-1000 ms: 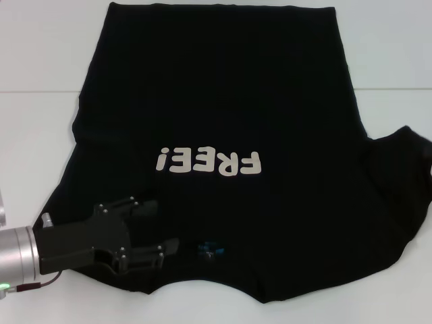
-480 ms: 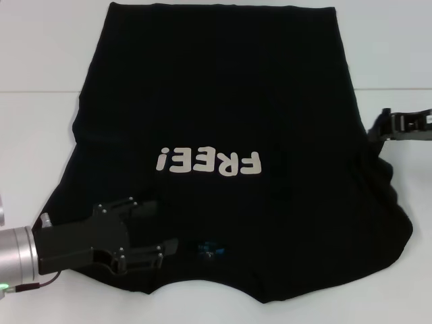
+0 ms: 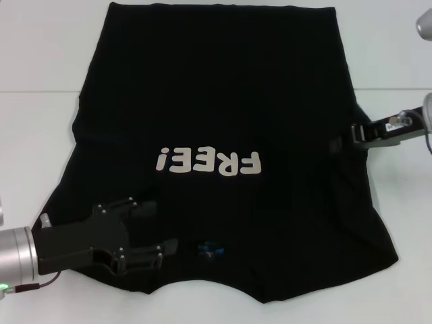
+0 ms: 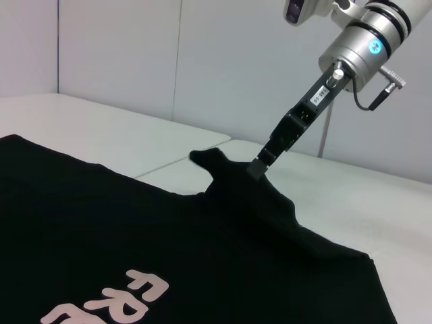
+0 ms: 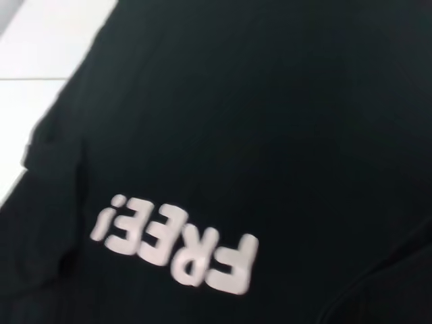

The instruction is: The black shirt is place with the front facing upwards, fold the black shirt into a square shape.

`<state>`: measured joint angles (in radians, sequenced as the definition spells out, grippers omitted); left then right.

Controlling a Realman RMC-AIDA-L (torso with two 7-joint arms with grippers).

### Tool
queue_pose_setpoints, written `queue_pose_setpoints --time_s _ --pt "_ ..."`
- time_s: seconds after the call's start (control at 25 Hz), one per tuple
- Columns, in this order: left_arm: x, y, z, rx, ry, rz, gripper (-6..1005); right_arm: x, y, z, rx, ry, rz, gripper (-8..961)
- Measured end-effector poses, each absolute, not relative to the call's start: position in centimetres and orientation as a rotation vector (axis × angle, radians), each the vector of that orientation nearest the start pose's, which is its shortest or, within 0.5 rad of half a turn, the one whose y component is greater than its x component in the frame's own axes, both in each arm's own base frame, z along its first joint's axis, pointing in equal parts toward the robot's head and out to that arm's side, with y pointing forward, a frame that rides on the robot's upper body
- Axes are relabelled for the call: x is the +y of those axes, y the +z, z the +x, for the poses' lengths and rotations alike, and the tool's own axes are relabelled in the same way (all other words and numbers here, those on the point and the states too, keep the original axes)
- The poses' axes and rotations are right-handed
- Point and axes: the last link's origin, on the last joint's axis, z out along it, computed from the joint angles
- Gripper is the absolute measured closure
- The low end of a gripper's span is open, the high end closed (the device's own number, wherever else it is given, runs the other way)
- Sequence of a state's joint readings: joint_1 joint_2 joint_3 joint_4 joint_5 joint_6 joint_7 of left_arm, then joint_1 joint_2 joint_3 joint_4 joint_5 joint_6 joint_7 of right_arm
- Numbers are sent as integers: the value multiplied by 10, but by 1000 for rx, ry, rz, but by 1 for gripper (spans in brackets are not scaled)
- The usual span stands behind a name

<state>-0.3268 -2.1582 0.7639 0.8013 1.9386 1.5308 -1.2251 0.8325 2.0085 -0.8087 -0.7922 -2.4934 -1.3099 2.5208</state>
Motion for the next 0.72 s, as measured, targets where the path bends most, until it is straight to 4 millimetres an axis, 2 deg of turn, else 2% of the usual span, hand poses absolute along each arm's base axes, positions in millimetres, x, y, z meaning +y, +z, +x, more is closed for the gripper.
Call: queue_pose_setpoints --time_s 0.2,0.4,0.52,0.56,0.72 --pt "287 -10 -289 -513 -655 -2637 165 425 26 210 1425 284 -2374 759" --pt "287 -7 -293 -587 -693 -2597 165 414 23 216 1376 511 -2431 742" --pt "290 0 -295 -733 -737 -2549 165 404 20 226 1261 584 -2478 506" --pt "290 2 -296 -760 -746 -2542 165 399 16 228 1216 591 -2500 455" --pt "294 29 -301 -1038 -836 -2466 165 378 -6 241 964 580 -2587 250"
